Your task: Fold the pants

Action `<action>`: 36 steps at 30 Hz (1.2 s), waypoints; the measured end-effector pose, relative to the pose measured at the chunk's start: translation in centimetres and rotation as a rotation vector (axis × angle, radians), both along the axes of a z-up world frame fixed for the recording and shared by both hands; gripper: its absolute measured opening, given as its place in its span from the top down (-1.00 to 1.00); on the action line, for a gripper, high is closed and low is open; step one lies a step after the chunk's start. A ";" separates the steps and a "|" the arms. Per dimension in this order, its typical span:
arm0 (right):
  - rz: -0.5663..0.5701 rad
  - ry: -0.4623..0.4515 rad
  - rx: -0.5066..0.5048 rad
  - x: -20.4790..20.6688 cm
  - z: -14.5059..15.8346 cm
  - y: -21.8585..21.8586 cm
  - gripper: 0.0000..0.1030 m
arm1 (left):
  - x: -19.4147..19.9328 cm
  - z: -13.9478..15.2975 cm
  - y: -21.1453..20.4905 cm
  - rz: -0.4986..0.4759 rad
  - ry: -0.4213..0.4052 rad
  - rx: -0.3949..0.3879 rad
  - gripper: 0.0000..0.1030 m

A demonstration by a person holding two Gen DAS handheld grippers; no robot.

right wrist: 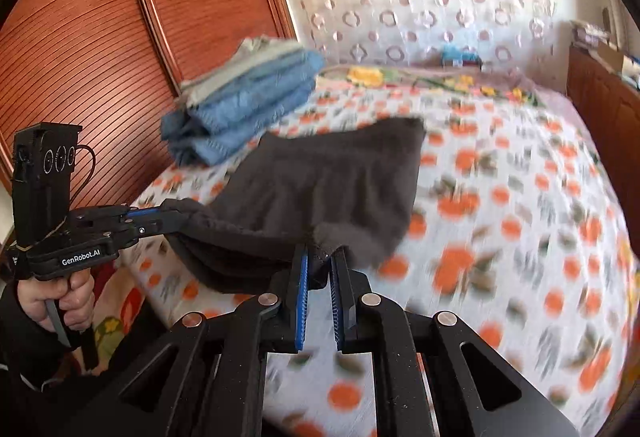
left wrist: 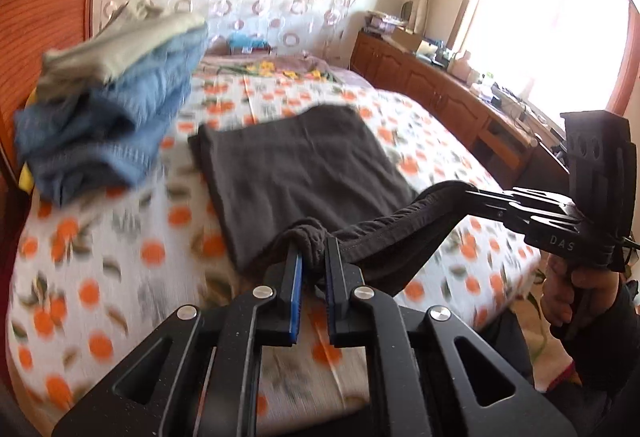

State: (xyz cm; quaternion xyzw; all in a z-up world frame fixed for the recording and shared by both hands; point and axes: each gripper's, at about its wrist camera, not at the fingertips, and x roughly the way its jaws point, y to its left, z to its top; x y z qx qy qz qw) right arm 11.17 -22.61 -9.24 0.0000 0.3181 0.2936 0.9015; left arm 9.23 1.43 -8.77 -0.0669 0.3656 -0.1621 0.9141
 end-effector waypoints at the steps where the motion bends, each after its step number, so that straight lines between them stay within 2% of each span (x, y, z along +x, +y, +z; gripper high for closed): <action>1: 0.000 -0.006 -0.002 0.9 0.3 0.3 0.80 | 0.7 0.2 0.1 0.001 -0.004 0.001 0.80; 6: -0.009 -0.016 -0.031 5.6 0.7 1.5 0.80 | 6.0 1.2 0.5 0.015 -0.029 0.035 0.80; 12: -0.013 0.026 -0.041 10.8 -0.2 2.9 0.80 | 10.7 0.8 1.3 0.030 0.001 0.044 0.80; 21: 0.008 0.050 -0.076 17.2 -0.9 5.2 0.80 | 14.4 -1.0 2.2 0.052 0.037 0.062 0.80; 26: 0.001 0.065 -0.055 19.4 -1.6 5.6 0.80 | 14.9 -1.2 2.2 0.062 0.038 0.102 0.63; 31: -0.009 0.072 -0.053 19.8 -1.6 5.5 0.62 | 14.0 -0.6 2.5 0.055 0.016 0.111 0.28; 36: -0.040 0.029 -0.075 19.1 -0.6 5.0 0.33 | 13.7 -1.1 2.8 0.060 0.034 0.102 0.22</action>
